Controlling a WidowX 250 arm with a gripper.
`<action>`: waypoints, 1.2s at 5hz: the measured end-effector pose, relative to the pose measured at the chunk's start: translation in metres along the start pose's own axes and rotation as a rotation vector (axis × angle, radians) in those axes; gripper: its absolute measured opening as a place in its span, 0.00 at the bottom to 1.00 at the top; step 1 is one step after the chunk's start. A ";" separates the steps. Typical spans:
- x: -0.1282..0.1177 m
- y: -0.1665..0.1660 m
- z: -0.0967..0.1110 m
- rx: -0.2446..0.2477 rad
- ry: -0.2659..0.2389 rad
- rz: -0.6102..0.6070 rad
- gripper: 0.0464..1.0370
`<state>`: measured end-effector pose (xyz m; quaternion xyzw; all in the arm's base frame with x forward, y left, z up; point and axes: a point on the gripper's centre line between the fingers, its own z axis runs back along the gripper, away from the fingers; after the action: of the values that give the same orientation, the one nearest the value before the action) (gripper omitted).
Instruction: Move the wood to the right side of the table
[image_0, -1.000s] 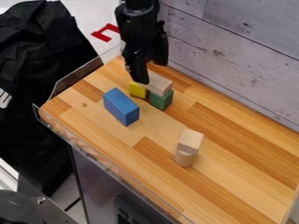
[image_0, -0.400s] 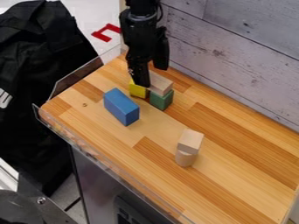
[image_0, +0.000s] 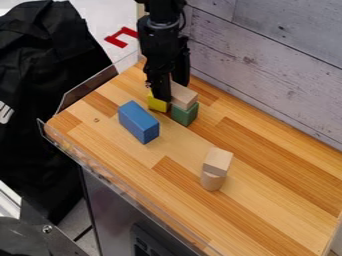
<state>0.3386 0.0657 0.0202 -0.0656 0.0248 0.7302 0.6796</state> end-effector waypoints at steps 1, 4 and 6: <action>-0.002 0.000 0.000 0.012 -0.005 -0.002 0.50; -0.018 -0.003 0.045 -0.078 0.023 -0.247 0.50; -0.025 0.022 0.085 0.116 0.075 -0.698 0.50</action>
<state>0.3132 0.0499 0.1064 -0.0582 0.0675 0.4483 0.8894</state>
